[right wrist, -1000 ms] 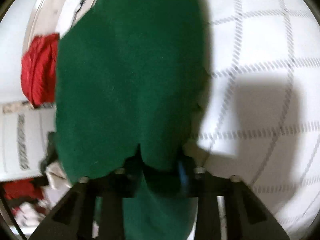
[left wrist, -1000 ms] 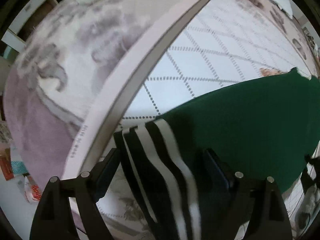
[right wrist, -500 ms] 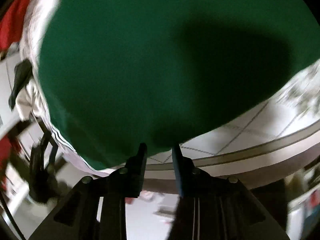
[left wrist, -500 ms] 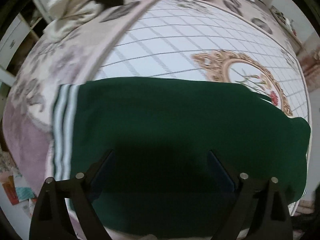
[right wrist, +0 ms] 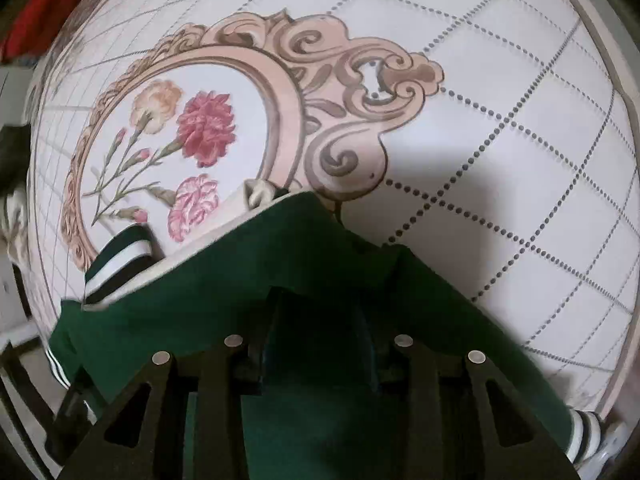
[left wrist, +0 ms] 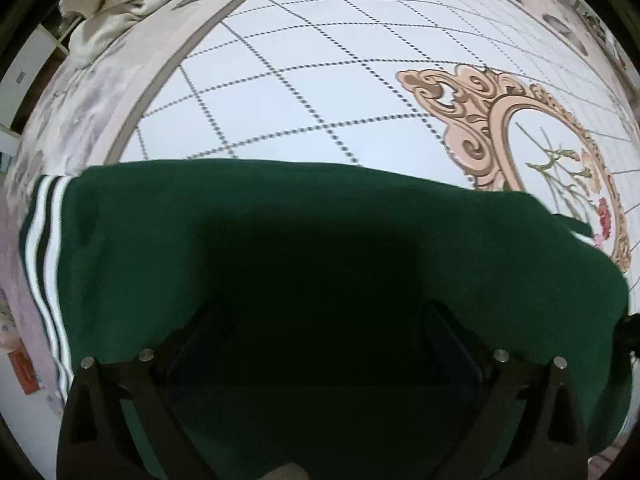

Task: Fold large clothes

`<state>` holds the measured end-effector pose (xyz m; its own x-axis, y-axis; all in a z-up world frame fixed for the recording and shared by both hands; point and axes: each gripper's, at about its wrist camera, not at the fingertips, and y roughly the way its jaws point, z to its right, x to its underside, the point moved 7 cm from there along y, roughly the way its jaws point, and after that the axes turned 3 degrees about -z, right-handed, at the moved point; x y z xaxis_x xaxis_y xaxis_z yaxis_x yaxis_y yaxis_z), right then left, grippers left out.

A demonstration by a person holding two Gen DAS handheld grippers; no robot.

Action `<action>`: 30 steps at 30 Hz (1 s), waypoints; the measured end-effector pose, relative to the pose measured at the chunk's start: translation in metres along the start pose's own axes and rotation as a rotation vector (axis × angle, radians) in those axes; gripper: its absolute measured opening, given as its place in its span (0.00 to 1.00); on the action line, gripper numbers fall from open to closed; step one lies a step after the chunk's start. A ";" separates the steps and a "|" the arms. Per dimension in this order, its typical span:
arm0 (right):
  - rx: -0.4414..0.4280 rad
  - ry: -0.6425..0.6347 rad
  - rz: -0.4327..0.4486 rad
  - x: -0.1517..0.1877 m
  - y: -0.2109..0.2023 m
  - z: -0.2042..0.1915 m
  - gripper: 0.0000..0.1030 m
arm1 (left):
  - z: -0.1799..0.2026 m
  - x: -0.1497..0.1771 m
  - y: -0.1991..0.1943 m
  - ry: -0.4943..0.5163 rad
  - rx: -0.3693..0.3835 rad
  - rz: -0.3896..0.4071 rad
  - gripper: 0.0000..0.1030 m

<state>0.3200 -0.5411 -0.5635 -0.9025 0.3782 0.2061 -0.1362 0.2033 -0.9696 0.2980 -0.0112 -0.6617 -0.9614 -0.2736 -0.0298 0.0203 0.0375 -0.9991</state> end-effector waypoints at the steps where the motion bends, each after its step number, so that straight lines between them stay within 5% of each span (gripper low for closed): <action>1: 0.021 -0.028 -0.012 0.000 -0.007 -0.005 0.35 | -0.004 0.001 -0.002 -0.004 -0.001 -0.007 1.00; 4: -0.003 -0.123 -0.002 0.006 -0.043 -0.023 0.38 | -0.014 0.006 -0.015 -0.017 -0.005 0.000 1.00; 6: -0.023 -0.213 0.039 0.012 -0.068 -0.040 0.56 | -0.016 0.009 -0.024 -0.008 -0.014 0.018 1.00; 9: -0.048 -0.424 0.075 0.019 -0.085 -0.090 0.66 | -0.014 0.013 -0.029 0.015 -0.029 0.034 1.00; 14: -0.045 -0.744 -0.072 0.019 -0.047 -0.173 0.66 | -0.003 0.015 -0.026 0.034 -0.032 0.033 1.00; 16: 0.010 -0.876 -0.151 0.023 -0.020 -0.197 0.53 | -0.002 0.018 -0.029 0.032 -0.027 0.042 1.00; 18: 0.031 -0.934 -0.181 0.030 -0.014 -0.212 0.14 | -0.004 0.023 -0.031 0.036 -0.029 0.046 1.00; 23: -0.054 -0.790 -0.039 0.009 -0.071 -0.226 0.03 | -0.004 0.032 -0.022 0.041 -0.028 0.026 1.00; 26: 0.037 -0.729 0.044 -0.018 -0.061 -0.223 0.00 | -0.007 0.039 -0.010 0.036 -0.037 -0.012 1.00; 30: 0.080 -0.602 -0.091 -0.032 -0.025 -0.201 0.00 | -0.012 0.040 -0.023 0.036 -0.032 0.002 1.00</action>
<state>0.4347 -0.3773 -0.5193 -0.9551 -0.2184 0.2001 -0.2325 0.1341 -0.9633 0.2558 -0.0115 -0.6394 -0.9705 -0.2392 -0.0303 0.0141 0.0692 -0.9975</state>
